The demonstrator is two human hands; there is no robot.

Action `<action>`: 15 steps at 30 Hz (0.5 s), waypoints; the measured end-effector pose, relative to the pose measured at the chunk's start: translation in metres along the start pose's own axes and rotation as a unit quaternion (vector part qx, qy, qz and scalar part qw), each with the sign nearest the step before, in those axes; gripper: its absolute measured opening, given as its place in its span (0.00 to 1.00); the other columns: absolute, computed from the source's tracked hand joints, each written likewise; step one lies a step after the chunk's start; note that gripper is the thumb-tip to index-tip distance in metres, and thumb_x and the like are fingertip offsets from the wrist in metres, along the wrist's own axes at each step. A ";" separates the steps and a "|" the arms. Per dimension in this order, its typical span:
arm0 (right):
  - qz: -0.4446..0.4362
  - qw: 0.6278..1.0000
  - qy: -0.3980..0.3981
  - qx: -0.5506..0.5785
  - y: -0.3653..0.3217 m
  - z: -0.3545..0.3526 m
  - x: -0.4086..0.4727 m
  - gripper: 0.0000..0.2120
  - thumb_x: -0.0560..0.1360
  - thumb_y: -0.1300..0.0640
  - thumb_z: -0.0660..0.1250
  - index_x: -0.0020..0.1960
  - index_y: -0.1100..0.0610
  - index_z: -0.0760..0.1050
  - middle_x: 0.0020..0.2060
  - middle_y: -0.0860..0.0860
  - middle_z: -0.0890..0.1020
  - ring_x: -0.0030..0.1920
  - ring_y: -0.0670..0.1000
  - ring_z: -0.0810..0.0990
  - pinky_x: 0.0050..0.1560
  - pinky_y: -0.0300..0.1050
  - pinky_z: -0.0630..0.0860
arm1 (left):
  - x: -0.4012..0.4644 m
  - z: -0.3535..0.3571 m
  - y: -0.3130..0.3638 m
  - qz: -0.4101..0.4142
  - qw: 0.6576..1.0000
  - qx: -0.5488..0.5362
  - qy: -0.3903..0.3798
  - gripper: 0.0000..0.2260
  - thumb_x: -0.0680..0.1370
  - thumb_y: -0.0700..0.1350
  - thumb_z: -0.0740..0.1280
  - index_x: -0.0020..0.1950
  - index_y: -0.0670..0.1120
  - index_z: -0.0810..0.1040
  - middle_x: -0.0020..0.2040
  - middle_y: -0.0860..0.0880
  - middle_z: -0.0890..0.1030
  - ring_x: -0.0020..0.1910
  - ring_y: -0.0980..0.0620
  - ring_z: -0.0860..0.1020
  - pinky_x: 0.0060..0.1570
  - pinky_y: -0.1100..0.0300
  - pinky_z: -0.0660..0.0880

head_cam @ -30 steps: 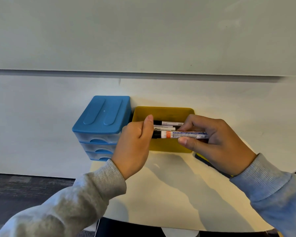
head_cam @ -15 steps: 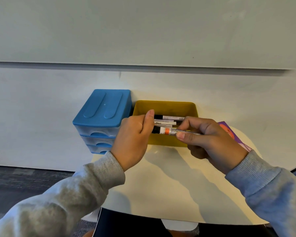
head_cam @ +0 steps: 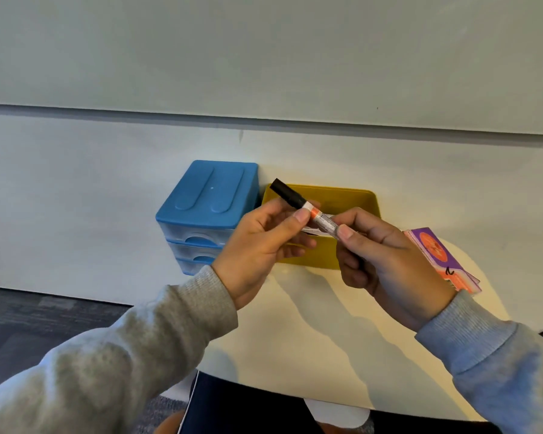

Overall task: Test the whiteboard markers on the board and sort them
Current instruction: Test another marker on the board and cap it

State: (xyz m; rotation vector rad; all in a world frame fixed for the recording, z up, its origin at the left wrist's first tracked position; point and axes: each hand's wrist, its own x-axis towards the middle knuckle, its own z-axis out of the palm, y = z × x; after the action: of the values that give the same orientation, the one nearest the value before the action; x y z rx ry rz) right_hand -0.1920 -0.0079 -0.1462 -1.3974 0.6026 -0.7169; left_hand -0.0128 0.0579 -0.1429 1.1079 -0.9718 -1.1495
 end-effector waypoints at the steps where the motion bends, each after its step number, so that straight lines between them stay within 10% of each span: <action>1: 0.000 1.000 0.000 -0.002 0.001 0.001 -0.001 0.11 0.78 0.54 0.62 0.55 0.61 0.76 0.31 0.54 0.63 0.30 0.51 0.60 0.30 0.44 0.59 | 0.000 0.001 -0.002 0.003 1.000 0.007 0.002 0.16 0.76 0.49 0.67 0.61 0.47 0.80 0.52 0.49 0.85 0.45 0.52 0.82 0.48 0.57 0.79; 9: -0.043 0.977 -0.023 -0.210 0.035 0.008 0.013 0.08 0.83 0.57 0.60 0.55 0.53 0.77 0.40 0.51 0.81 0.40 0.52 0.81 0.40 0.46 0.78 | -0.005 -0.006 -0.006 0.122 0.980 0.134 0.079 0.07 0.83 0.43 0.62 0.59 0.47 0.77 0.52 0.45 0.84 0.54 0.51 0.83 0.58 0.54 0.79; 15: -0.089 0.879 -0.065 -0.464 0.100 0.034 0.037 0.08 0.80 0.54 0.67 0.58 0.50 0.78 0.54 0.46 0.76 0.53 0.49 0.75 0.54 0.44 0.73 | -0.014 -0.027 -0.007 0.158 0.955 0.232 0.095 0.02 0.82 0.44 0.64 0.52 0.49 0.77 0.43 0.47 0.84 0.43 0.53 0.83 0.48 0.58 0.82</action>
State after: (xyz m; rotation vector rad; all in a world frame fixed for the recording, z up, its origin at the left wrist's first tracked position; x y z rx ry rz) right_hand -0.1329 -0.0104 -0.2408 -2.3988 0.7588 -0.4647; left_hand 0.0101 0.0752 -0.1557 1.3446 -1.2493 -0.5542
